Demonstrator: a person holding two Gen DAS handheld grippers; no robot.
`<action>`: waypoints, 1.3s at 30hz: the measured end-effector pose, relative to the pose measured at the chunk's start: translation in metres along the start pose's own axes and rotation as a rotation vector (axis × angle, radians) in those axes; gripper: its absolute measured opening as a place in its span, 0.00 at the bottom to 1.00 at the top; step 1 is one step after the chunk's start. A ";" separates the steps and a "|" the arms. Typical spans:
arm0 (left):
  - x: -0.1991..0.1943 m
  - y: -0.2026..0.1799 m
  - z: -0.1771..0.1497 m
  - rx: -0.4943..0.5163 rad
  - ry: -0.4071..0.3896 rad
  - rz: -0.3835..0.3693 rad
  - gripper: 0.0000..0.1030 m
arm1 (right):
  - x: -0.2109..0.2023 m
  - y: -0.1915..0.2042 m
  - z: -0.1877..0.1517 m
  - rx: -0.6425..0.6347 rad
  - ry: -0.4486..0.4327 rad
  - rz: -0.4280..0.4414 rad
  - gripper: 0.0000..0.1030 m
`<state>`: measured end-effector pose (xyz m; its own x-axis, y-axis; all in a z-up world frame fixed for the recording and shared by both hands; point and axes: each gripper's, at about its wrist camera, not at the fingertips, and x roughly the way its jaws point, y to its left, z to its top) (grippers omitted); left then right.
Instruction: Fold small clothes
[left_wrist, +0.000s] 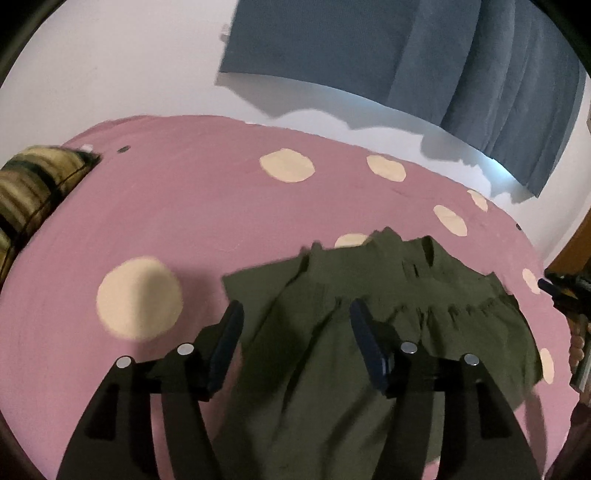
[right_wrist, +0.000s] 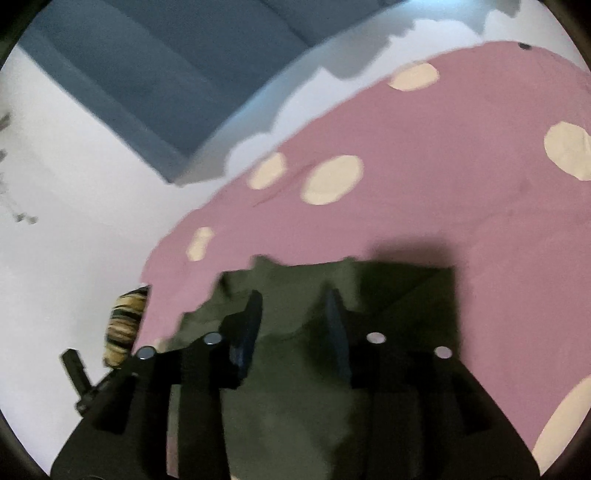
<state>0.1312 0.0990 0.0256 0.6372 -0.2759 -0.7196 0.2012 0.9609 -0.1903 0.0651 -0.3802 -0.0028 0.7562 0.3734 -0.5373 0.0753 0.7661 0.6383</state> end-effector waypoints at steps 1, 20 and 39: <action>-0.006 0.001 -0.006 -0.004 -0.001 0.006 0.59 | -0.004 0.008 -0.006 -0.010 -0.003 0.015 0.42; -0.042 0.049 -0.106 -0.219 0.048 -0.020 0.70 | 0.052 0.109 -0.160 -0.180 0.302 0.161 0.57; 0.047 0.093 -0.040 -0.216 0.261 -0.357 0.73 | 0.077 0.082 -0.188 -0.190 0.358 0.131 0.60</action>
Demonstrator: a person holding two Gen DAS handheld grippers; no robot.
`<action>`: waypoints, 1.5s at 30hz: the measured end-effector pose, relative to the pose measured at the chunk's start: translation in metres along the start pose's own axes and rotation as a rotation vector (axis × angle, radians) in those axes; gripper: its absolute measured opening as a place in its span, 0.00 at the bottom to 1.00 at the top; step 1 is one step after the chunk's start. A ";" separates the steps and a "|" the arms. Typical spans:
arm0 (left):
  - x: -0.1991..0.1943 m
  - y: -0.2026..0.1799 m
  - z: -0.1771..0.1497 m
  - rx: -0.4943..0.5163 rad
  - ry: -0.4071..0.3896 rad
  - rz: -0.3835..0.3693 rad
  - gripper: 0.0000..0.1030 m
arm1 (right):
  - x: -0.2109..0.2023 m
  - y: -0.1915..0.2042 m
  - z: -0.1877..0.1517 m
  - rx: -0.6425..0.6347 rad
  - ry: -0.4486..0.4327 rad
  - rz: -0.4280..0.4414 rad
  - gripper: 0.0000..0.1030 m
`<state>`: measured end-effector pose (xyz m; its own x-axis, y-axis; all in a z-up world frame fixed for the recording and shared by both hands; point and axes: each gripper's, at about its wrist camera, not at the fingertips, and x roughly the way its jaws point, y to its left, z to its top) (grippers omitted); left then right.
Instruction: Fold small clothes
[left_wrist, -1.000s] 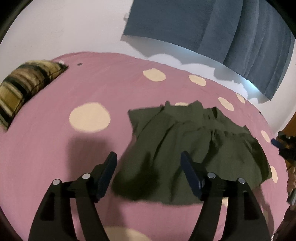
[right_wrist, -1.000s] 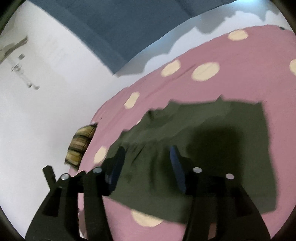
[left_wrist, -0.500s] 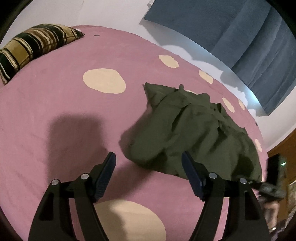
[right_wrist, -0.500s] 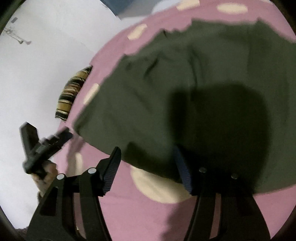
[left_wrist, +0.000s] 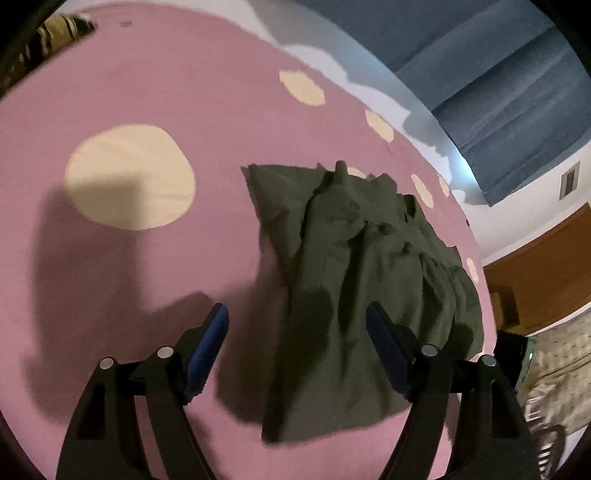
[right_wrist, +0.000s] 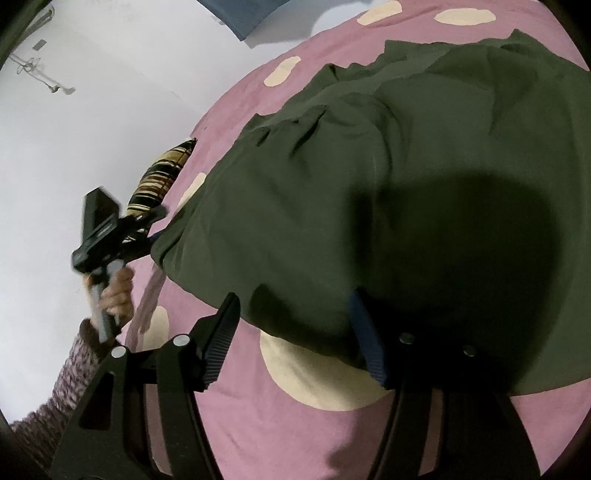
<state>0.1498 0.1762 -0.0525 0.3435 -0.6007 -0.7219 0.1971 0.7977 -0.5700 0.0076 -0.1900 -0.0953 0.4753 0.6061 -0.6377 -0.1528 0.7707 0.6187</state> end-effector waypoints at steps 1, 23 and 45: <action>0.009 0.001 0.004 -0.002 0.025 -0.025 0.73 | -0.001 -0.001 0.000 0.001 0.000 0.002 0.60; 0.060 -0.035 0.019 0.089 0.170 0.107 0.21 | -0.036 0.031 0.032 -0.055 -0.114 -0.030 0.60; 0.055 -0.028 0.015 0.046 0.136 0.019 0.43 | 0.008 -0.007 0.117 0.132 -0.125 -0.063 0.63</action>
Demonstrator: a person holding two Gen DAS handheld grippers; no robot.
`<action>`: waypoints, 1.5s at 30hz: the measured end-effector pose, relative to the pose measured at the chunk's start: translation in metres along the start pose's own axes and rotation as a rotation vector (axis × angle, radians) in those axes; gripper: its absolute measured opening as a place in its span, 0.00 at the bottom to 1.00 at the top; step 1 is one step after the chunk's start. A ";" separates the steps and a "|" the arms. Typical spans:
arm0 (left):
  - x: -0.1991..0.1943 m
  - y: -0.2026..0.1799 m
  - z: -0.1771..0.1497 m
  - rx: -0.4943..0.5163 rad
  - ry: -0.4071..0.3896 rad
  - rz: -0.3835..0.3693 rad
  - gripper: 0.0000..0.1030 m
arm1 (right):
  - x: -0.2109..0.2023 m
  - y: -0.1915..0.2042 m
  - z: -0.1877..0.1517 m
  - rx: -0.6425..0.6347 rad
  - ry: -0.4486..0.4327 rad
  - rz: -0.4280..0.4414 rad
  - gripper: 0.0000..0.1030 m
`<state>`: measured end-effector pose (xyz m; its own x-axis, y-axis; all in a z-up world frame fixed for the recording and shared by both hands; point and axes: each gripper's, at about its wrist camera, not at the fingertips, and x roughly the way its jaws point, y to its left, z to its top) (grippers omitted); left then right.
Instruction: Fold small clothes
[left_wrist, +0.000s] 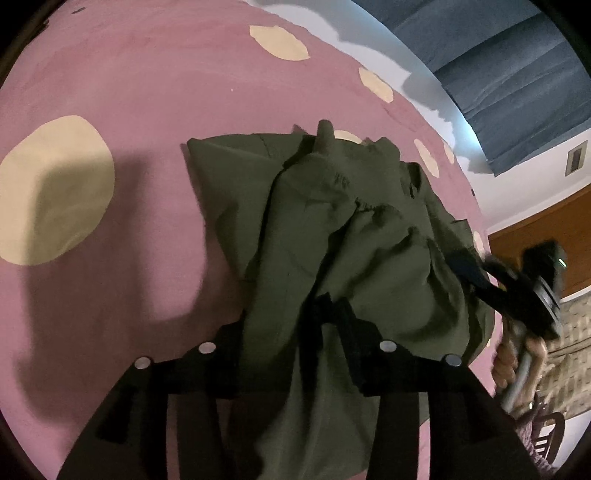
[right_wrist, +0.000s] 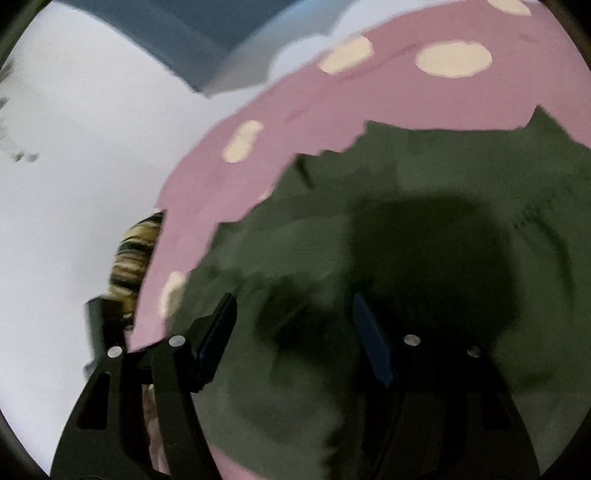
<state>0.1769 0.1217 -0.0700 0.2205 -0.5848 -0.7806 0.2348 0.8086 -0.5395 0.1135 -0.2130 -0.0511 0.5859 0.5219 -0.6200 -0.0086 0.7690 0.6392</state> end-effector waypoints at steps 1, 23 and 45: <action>0.000 -0.001 0.001 0.002 -0.001 0.002 0.43 | -0.009 0.006 -0.010 -0.017 -0.005 0.018 0.63; -0.031 -0.052 0.013 -0.001 -0.070 0.129 0.05 | 0.010 0.016 -0.105 -0.259 0.006 -0.061 0.72; -0.046 -0.178 0.028 0.119 -0.102 0.293 0.05 | -0.016 0.005 -0.135 -0.138 0.009 0.124 0.72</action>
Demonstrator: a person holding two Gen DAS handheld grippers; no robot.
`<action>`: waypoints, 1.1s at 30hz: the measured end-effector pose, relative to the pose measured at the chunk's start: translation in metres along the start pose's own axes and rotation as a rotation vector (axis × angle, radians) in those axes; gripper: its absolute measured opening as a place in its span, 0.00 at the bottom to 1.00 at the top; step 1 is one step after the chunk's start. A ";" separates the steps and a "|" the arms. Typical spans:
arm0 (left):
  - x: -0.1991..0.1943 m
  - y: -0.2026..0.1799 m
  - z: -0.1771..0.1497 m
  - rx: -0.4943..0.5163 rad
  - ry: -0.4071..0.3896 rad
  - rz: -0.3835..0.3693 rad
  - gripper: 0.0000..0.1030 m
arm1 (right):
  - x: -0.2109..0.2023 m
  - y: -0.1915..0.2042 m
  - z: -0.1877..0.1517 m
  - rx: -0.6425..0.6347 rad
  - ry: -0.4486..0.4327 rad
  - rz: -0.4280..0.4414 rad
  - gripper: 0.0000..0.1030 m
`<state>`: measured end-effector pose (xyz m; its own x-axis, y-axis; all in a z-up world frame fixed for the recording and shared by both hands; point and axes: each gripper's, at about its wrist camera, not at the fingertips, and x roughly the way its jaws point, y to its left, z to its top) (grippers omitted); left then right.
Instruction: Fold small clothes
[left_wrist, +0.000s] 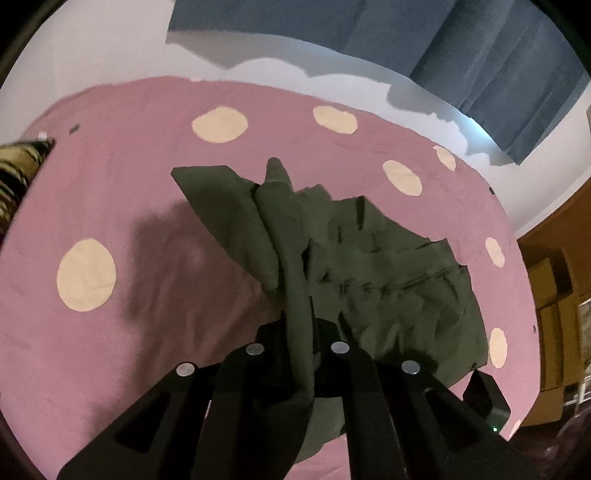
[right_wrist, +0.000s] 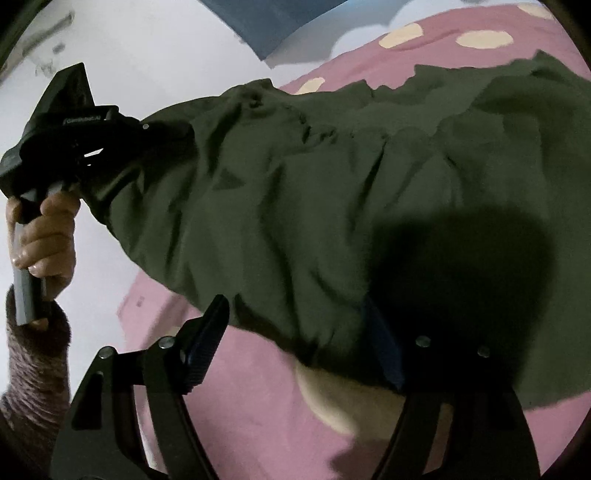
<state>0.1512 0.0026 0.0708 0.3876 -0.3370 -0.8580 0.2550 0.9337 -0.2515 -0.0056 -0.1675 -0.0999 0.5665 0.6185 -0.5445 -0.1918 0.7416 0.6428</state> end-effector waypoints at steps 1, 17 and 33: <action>-0.001 -0.010 0.002 0.009 0.004 0.015 0.05 | -0.005 0.000 -0.002 -0.001 -0.006 -0.002 0.72; 0.043 -0.181 -0.010 0.210 0.009 0.225 0.05 | -0.107 -0.039 -0.037 0.095 -0.122 -0.079 0.72; 0.137 -0.259 -0.069 0.322 0.076 0.343 0.06 | -0.151 -0.095 -0.068 0.241 -0.115 -0.085 0.72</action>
<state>0.0768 -0.2771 -0.0131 0.4342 0.0052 -0.9008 0.3903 0.9002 0.1933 -0.1269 -0.3139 -0.1157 0.6622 0.5130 -0.5462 0.0485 0.6981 0.7144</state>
